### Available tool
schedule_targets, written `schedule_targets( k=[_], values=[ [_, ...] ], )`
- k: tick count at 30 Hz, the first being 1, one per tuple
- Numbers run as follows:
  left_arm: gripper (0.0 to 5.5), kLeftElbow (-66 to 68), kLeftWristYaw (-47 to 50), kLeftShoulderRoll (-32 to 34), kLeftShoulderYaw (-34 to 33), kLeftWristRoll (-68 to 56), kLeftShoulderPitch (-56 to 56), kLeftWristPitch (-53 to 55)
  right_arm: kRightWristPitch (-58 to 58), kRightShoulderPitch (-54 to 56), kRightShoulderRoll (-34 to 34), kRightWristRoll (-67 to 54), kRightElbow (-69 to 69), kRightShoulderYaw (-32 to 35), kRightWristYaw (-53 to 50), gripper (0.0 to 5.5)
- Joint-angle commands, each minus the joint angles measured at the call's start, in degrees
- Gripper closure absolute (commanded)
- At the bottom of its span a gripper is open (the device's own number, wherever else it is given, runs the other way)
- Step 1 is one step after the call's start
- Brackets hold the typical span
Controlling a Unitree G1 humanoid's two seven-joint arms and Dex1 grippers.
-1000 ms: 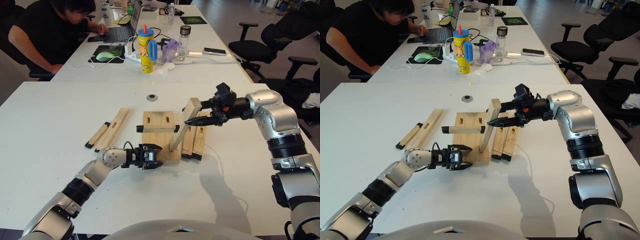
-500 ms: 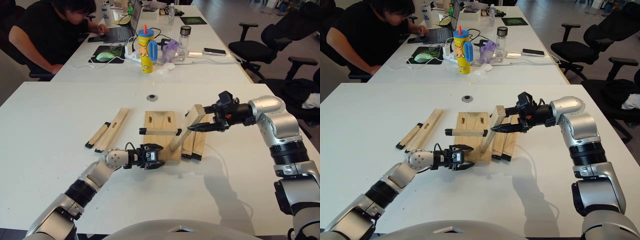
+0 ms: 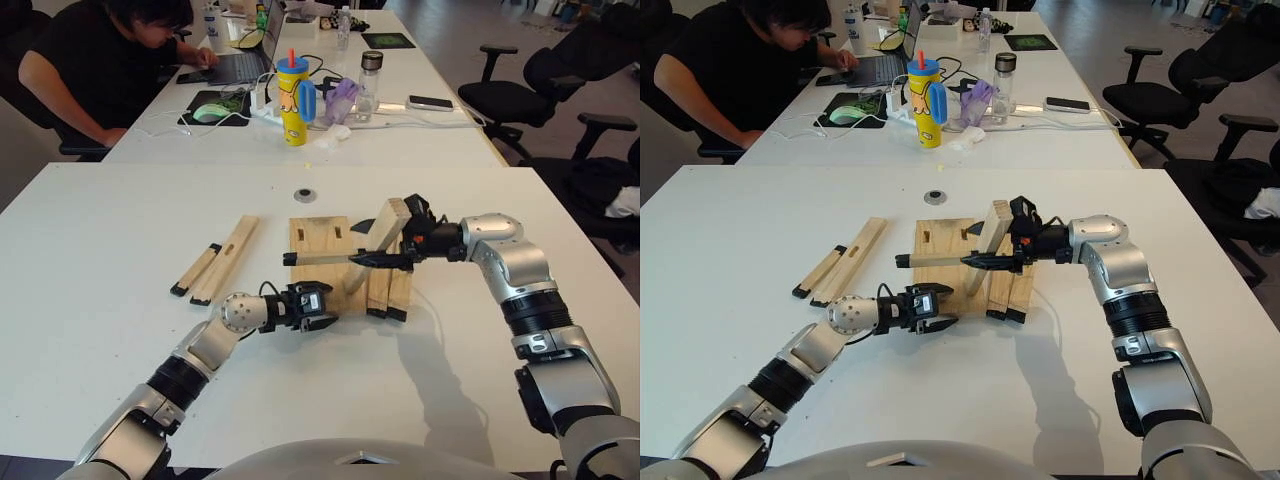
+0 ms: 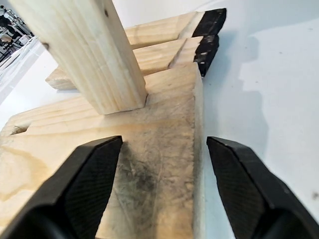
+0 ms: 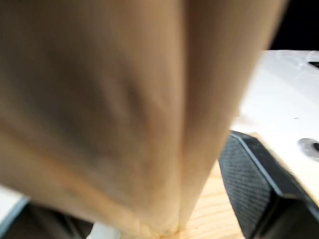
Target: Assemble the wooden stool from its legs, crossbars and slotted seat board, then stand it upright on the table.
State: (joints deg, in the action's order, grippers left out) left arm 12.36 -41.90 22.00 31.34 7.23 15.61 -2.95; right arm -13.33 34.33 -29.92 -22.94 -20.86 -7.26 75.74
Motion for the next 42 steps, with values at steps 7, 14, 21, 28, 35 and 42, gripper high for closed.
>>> schedule_targets(
  k=[7,14,21,28,35,42],
  values=[
    [2.34,7.5,1.8,1.4,0.7,3.8,-6.6,11.5,5.7,-1.7,-6.3,5.9,-8.5,4.5,-3.3,2.18],
    [2.34,13.1,-3.8,8.9,1.0,6.5,-1.8,2.9,-8.5,-1.0,0.9,-10.6,2.6,18.0,-16.6,2.65],
    [2.34,17.8,-3.7,8.8,0.9,5.7,0.5,0.8,-12.9,9.9,17.2,-21.0,23.0,20.7,-44.5,3.83],
    [2.34,16.6,-3.9,7.5,1.8,5.5,-0.8,1.1,-10.5,13.4,27.3,-7.6,13.1,11.1,-60.0,4.9],
    [2.34,15.4,-4.0,5.9,2.0,4.7,-1.2,2.2,-17.5,-2.5,26.5,-5.6,15.6,6.7,-60.1,5.48],
    [2.34,15.6,-1.6,3.5,1.8,4.1,-2.8,2.5,-20.0,13.2,14.5,-4.2,12.8,21.0,-70.9,5.48]
  ],
)
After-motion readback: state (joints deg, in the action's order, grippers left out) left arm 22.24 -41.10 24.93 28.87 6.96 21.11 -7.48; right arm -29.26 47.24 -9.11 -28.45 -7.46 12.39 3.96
